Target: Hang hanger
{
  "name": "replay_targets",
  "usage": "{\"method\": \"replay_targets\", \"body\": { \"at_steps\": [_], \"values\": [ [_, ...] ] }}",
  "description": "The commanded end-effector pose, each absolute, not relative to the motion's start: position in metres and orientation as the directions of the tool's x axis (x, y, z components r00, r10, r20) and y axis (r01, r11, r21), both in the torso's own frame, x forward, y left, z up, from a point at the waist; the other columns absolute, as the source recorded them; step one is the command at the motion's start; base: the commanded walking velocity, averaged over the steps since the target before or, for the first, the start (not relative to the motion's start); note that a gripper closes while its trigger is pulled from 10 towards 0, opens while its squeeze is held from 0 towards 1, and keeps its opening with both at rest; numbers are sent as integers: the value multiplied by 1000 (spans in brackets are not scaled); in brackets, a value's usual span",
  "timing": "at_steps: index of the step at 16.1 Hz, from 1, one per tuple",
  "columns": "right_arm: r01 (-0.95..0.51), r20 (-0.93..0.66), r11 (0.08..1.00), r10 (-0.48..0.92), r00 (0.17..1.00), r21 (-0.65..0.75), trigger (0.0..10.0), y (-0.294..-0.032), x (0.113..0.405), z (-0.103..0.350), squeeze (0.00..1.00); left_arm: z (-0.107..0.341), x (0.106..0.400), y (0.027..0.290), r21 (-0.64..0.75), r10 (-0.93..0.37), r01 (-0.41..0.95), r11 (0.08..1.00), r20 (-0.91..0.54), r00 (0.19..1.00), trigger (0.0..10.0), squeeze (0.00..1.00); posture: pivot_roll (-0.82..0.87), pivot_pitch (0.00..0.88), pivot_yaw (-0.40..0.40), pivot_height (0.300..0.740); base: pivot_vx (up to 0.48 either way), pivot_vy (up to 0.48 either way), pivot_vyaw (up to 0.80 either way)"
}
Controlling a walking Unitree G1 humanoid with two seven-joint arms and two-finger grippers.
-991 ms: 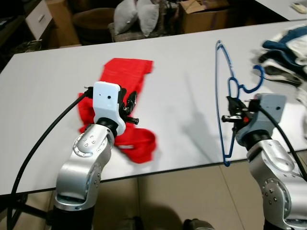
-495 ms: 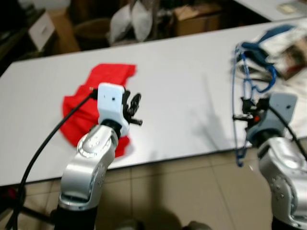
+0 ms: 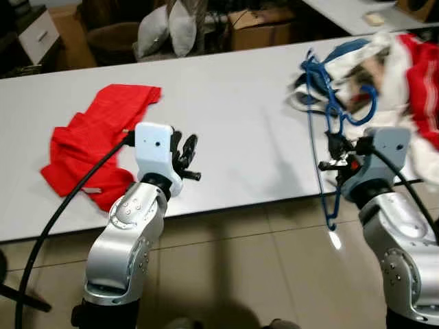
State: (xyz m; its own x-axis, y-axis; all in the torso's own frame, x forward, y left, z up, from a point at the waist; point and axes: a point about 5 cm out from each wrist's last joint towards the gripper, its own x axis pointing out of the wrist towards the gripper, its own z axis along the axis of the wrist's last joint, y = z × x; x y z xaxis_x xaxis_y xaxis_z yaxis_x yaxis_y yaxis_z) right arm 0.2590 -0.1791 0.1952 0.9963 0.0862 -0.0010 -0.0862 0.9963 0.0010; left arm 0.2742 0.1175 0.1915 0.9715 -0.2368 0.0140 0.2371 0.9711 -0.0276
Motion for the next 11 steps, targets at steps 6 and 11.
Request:
{"method": "replay_targets", "body": {
  "at_steps": [6,11],
  "values": [
    [-59,38,998,58,998,36,10000,-180,259,198,0,189,275,124,-16,-206,206,978,13,978,10000,0,-174,56,77,740,0,-323,0],
    [-126,27,992,126,992,3,10000,-169,255,194,0,190,278,123,-17,-209,210,978,14,978,10000,0,-176,51,82,740,0,-320,0]
  ]
}}
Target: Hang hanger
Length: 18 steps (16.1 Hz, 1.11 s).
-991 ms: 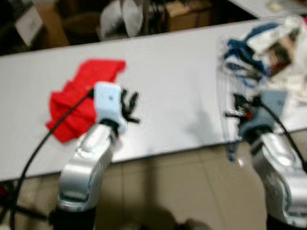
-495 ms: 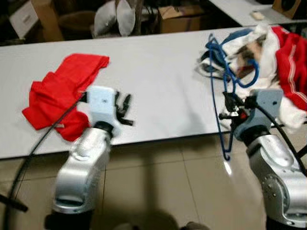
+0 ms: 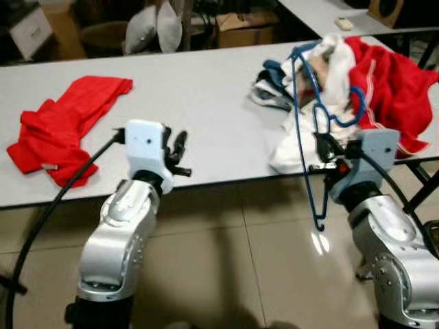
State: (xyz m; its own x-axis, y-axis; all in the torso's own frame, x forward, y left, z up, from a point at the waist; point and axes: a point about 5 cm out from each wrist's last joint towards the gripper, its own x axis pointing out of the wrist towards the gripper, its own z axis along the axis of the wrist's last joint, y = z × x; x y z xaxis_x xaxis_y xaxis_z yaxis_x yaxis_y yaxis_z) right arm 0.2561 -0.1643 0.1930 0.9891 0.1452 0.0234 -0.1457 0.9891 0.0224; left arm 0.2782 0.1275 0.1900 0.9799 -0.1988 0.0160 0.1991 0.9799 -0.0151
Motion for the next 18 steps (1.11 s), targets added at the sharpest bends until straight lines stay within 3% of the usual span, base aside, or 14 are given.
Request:
{"method": "replay_targets", "body": {
  "at_steps": [1,3,10,13,18],
  "values": [
    [-129,34,992,129,991,-2,10000,-169,255,195,0,189,278,123,-38,-215,215,976,16,977,10000,0,-178,50,84,740,0,0,0],
    [-124,19,992,124,992,11,10000,-170,255,192,0,190,275,122,-5,-241,241,970,39,970,10000,0,-175,51,81,740,0,0,0],
    [-87,15,996,88,996,-15,10000,-176,256,191,0,184,276,125,-12,-267,268,963,28,963,10000,0,-188,57,74,740,0,0,-793],
    [-87,11,996,87,996,-24,10000,-178,256,191,0,185,278,130,-6,-259,259,966,38,965,10000,0,-189,60,71,740,277,0,-708],
    [-108,-11,990,107,994,-91,10000,-177,257,187,0,187,281,135,-1,-252,252,968,48,967,10000,0,-191,70,75,740,296,0,0]
  ]
}}
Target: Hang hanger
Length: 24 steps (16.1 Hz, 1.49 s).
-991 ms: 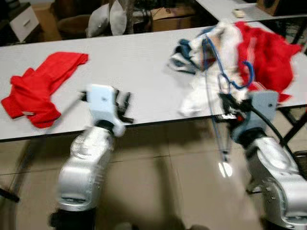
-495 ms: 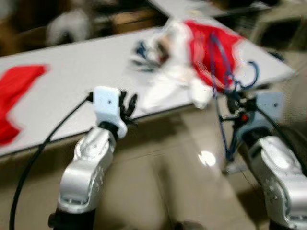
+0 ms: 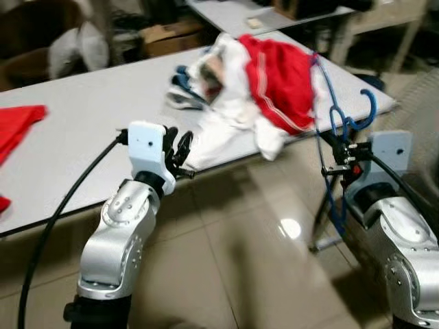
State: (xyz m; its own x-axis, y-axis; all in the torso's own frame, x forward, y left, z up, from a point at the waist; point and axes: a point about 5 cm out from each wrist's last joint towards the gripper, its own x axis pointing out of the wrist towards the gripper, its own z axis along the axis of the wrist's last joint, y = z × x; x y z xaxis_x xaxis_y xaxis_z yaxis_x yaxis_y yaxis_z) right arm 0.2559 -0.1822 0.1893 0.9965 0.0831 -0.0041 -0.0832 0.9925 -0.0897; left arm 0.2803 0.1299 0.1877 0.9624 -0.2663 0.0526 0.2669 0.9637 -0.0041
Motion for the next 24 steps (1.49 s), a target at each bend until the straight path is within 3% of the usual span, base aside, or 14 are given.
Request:
{"method": "replay_targets", "body": {
  "at_steps": [1,7,10,13,21,24],
  "values": [
    [-114,-19,988,113,993,-100,10000,-177,256,185,0,187,281,135,-2,-255,255,967,48,966,10000,0,-190,70,75,740,307,0,0],
    [-128,-39,989,125,991,-76,10000,-177,257,183,0,186,281,134,0,-264,265,964,49,963,10000,0,-193,76,67,740,363,0,-632],
    [-163,-38,983,160,986,-88,10000,-177,257,184,0,187,283,133,17,-267,267,964,53,962,10000,0,-197,80,69,740,360,0,0],
    [-307,-46,944,303,952,-120,10000,-169,255,187,0,189,288,134,38,-257,255,966,59,965,10000,0,-199,85,75,740,356,0,0],
    [-429,-113,869,414,903,-246,10000,-164,248,186,0,190,289,134,43,-257,255,966,62,964,10000,0,-201,102,76,740,367,0,263],
    [-441,-120,868,424,898,-230,10000,-167,245,184,0,190,288,134,48,-262,259,965,60,963,10000,0,-199,104,73,740,371,0,0]
  ]
}}
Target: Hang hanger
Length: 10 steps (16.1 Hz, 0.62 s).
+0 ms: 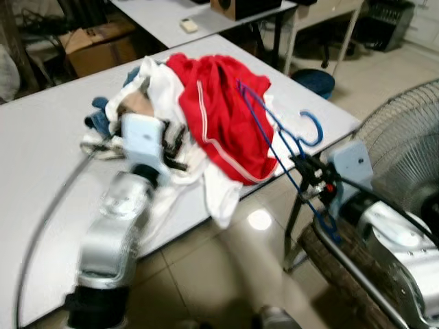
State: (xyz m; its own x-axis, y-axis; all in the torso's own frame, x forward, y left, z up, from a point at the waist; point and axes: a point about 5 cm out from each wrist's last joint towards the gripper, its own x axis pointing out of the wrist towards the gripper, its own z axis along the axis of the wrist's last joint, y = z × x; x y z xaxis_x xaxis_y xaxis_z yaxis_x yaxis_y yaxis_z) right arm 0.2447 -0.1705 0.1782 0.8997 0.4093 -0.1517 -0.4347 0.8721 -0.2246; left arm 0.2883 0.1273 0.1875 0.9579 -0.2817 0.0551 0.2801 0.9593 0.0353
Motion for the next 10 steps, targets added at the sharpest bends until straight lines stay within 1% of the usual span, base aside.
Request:
{"method": "replay_targets", "body": {
  "at_steps": [1,4,5,6,8,9,10],
  "values": [
    [-453,-124,862,436,891,-229,10000,-168,242,183,0,189,288,136,51,-260,257,965,56,964,10000,0,-201,102,78,740,371,0,0],
    [-433,-94,871,423,901,-232,10000,-170,243,187,0,190,292,136,72,-292,288,955,53,955,10000,0,-205,88,92,740,349,0,0],
    [-423,-85,877,415,906,-229,10000,-171,243,187,0,191,293,134,91,-325,319,943,66,943,10000,0,-206,86,93,740,0,0,0],
    [-409,-72,883,404,912,-229,10000,-172,243,189,0,193,293,129,134,-394,382,915,79,916,10000,0,-208,82,95,740,0,0,0],
    [-393,-59,891,391,919,-226,10000,-174,244,190,0,194,294,126,276,-511,476,835,65,857,10000,0,-211,73,104,740,0,0,0],
    [-390,-56,892,388,920,-228,10000,-175,244,191,0,193,295,126,344,-556,512,787,36,830,10000,1000,-211,71,105,740,0,0,0],
    [-375,-44,899,375,926,-226,10000,-177,244,191,0,193,301,128,468,-609,545,696,-18,793,10000,1000,-205,64,106,740,0,0,0]
  ]
}}
